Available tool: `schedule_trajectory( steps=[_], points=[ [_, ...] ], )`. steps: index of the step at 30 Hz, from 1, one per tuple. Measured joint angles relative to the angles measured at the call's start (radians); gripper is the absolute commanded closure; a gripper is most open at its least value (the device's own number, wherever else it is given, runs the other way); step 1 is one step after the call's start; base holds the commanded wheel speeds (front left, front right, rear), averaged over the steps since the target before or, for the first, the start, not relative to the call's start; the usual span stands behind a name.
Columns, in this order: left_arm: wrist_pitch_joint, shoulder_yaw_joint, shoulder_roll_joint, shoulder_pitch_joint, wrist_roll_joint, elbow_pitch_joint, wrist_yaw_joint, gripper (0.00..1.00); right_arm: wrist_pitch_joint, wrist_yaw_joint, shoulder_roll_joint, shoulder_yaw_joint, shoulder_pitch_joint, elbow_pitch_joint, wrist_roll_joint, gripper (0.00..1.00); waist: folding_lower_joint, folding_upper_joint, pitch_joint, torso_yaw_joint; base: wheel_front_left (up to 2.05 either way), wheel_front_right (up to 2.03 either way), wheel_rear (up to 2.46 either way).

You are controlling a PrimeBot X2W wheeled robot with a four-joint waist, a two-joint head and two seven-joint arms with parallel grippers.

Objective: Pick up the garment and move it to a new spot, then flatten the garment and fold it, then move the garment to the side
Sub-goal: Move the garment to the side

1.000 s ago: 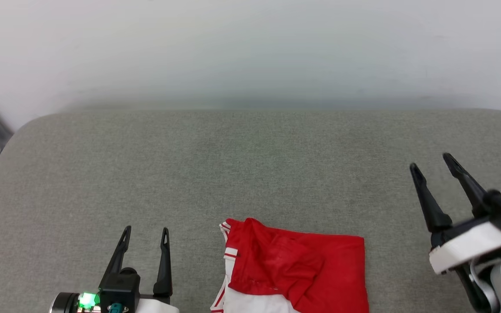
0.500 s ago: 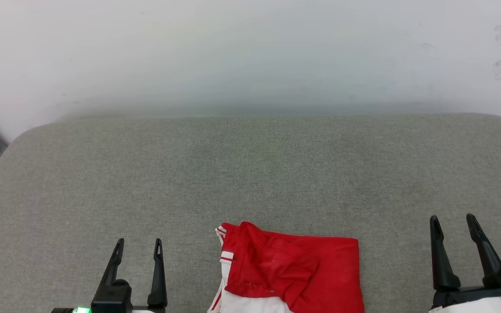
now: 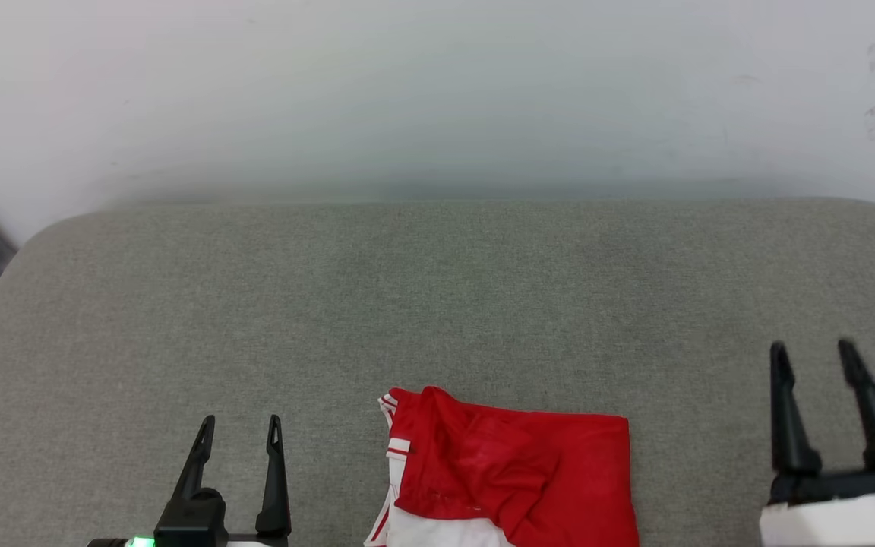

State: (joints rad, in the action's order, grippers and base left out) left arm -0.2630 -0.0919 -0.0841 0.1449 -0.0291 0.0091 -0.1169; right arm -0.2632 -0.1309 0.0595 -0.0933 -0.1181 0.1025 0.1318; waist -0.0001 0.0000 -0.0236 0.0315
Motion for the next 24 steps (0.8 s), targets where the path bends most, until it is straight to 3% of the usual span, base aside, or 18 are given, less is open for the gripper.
schedule_trajectory(
  steps=[6, 9, 16, 21, 24],
  points=[
    [0.000, 0.003, 0.003, -0.005, 0.002, 0.002, 0.008, 0.00, 0.000, 0.000, 0.097, 0.023, 0.151, 0.003, 0.031, 0.00, 0.0000, 0.0000, 0.007, 0.011, 0.00, 0.00, 0.00],
    [0.000, 0.003, 0.005, -0.007, 0.004, 0.004, 0.012, 0.00, 0.067, 0.000, 0.200, 0.112, 0.229, -0.032, 0.084, 0.00, 0.0000, 0.0000, 0.013, 0.020, 0.00, 0.00, 0.00],
    [0.000, 0.002, 0.010, -0.016, 0.007, 0.009, 0.020, 0.00, 0.602, 0.000, 0.444, 0.309, 0.369, -0.049, 0.407, 0.00, 0.0001, 0.0000, 0.032, 0.036, 0.00, 0.00, 0.00],
    [0.000, -0.003, 0.017, -0.035, 0.007, 0.010, 0.021, 0.00, 0.953, 0.000, 0.513, 0.372, 0.376, -0.080, 0.678, 0.00, 0.0002, 0.0000, 0.056, 0.044, 0.00, 0.00, 0.00],
    [0.000, -0.010, 0.019, -0.055, 0.007, 0.010, 0.024, 0.00, 1.052, 0.000, 0.517, 0.371, 0.349, -0.120, 0.767, 0.00, 0.0002, 0.0000, 0.072, 0.054, 0.00, 0.00, 0.00]
  ],
)
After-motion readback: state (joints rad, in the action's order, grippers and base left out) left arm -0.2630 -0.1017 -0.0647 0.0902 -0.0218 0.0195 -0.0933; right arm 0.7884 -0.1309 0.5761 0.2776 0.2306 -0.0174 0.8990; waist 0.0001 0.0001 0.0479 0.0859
